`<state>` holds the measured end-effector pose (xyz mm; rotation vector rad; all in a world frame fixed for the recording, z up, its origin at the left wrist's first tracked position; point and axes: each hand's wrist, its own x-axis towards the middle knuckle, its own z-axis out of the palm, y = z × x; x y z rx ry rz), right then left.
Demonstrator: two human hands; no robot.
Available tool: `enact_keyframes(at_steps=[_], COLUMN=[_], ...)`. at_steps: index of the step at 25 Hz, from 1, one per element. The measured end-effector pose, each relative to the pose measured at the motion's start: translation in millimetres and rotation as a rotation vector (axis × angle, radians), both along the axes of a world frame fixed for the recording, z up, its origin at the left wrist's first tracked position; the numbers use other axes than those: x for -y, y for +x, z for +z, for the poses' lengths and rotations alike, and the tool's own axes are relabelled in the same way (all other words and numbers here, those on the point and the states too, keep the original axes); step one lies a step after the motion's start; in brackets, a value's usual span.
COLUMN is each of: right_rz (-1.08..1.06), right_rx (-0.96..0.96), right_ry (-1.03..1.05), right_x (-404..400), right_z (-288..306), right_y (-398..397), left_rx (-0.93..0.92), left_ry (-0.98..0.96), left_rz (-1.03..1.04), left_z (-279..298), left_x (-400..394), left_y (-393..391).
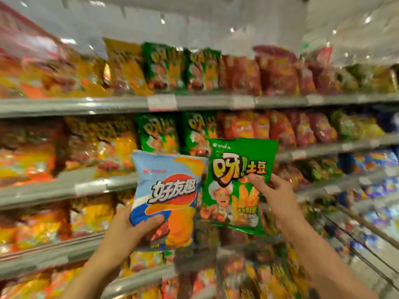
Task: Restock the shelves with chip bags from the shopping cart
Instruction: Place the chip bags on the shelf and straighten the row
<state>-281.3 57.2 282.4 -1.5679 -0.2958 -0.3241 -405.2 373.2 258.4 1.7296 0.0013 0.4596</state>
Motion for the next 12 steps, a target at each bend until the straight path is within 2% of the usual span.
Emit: enact_keyframes(at_steps=[6, 12], right_rz=[0.127, 0.185], right_rx=[0.202, 0.255], right_ry=[-0.033, 0.006], right_x=[-74, -97], right_z=[115, 208], right_y=[27, 88], left_rx=[0.174, 0.328], left_ry=[-0.071, -0.020], left_rz=[0.093, 0.179], left_z=[76, 154], left_x=[-42, -49], left_y=[-12, 37])
